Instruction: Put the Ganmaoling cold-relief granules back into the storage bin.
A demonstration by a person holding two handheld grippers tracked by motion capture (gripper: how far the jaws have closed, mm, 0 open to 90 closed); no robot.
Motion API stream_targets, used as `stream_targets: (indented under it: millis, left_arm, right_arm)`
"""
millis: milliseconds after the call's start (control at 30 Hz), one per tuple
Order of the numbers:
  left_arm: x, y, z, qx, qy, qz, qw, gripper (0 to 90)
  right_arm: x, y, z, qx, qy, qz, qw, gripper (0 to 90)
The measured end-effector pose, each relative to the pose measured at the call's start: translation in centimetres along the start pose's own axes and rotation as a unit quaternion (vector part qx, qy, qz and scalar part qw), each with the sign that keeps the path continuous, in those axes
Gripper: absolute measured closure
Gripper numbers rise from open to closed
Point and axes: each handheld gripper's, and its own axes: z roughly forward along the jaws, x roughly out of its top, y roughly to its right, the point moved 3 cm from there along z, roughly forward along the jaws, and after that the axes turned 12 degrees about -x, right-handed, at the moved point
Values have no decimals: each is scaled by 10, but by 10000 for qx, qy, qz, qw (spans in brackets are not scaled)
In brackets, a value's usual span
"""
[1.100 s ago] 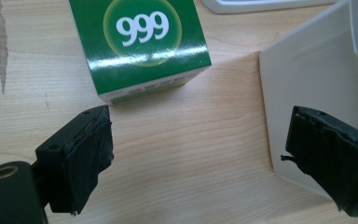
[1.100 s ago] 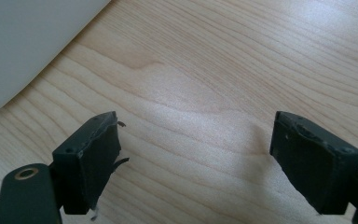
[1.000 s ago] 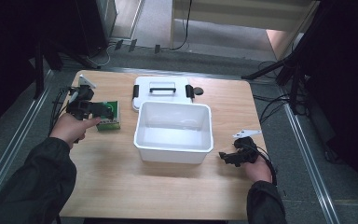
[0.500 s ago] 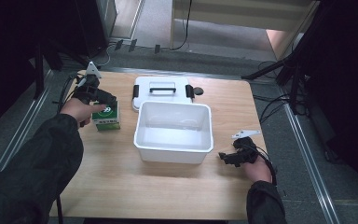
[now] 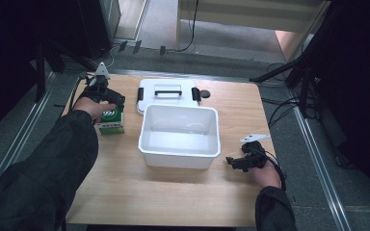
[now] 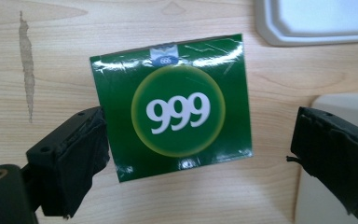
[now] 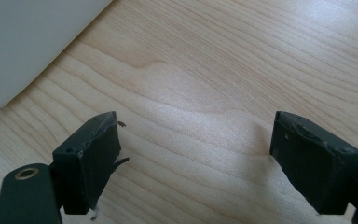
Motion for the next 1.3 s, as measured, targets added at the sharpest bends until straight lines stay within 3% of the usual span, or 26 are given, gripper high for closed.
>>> stream_targets:
  millis: [167, 400, 433, 567, 800, 967, 1100, 1300]
  left_arm:
    - [3, -4, 7, 126, -37, -86, 9999, 37]
    - [5, -4, 19, 148, 41, -199, 9997, 36]
    - [6, -4, 20, 228, 113, -140, 9996, 21]
    - [7, -5, 21, 274, 233, -184, 9992, 21]
    - [6, -13, 20, 351, 222, -344, 9985, 22]
    - [5, -16, 26, 145, 333, -486, 9982, 21]
    - [3, -14, 33, 193, 253, -463, 9984, 30]
    - [1, -17, 42, 178, 317, -524, 9980, 20]
  right_arm:
    - [0, 0, -1, 1, -22, 31, 10000, 159]
    - [0, 0, 0, 13, -15, 8, 10000, 159]
    - [0, 0, -1, 17, -22, 18, 10000, 159]
    - [0, 1, -1, 17, -17, 30, 10000, 159]
    - [0, 0, 0, 17, -24, 9, 10000, 159]
    - [0, 0, 0, 10, -5, 13, 10000, 159]
    - [0, 0, 0, 14, 0, 14, 10000, 159]
    - [0, 1, -1, 19, -15, 19, 10000, 159]
